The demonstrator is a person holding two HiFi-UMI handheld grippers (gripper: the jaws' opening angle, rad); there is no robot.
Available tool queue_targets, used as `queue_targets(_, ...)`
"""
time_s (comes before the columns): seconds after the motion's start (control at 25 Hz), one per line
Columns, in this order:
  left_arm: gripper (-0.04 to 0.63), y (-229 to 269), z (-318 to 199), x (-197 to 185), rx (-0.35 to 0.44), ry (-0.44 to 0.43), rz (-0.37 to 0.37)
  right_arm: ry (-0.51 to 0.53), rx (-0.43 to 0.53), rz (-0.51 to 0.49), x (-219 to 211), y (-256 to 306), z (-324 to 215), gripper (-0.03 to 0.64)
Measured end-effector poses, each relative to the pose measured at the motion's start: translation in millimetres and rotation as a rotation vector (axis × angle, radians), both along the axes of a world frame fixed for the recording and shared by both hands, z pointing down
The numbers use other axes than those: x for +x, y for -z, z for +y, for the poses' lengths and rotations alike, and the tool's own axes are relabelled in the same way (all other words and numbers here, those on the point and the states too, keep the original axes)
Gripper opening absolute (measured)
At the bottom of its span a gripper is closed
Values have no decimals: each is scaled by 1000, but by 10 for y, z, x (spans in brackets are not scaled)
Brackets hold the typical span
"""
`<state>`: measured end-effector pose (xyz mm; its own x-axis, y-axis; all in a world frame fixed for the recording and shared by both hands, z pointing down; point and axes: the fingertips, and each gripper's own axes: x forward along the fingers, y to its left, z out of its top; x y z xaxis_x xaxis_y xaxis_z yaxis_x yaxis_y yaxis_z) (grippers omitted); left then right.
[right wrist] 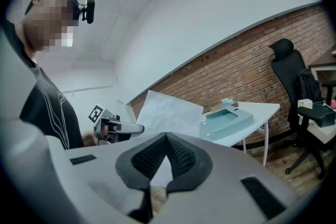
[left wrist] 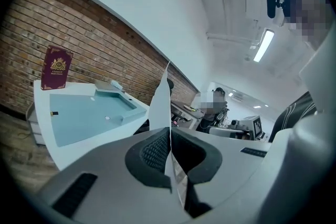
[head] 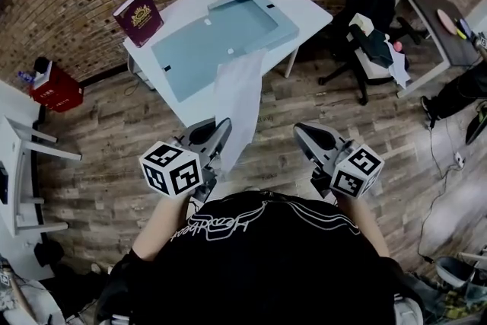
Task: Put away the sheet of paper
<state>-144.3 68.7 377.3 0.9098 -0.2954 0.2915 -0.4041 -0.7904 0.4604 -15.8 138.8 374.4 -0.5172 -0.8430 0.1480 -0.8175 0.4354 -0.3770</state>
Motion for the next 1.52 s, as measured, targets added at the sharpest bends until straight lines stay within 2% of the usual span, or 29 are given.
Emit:
queue_targets(0.36,29,-29,-485,-195,5,96,13,3,-3,-5,23,-14,-212,3)
queue_targets(0.68,30,-72,-913,-120,12,178,-19,39,-10,-50,254,-118,-572,3)
queue_targets(1.24,31,-141,-2102,165,-46,376,-53,177,-25,-82,964,-140,-2103,3)
queue_targets(1.52,31,-206,-2612,237,-80,462,-54,232,-28,-77,1257,-180,-2652,3)
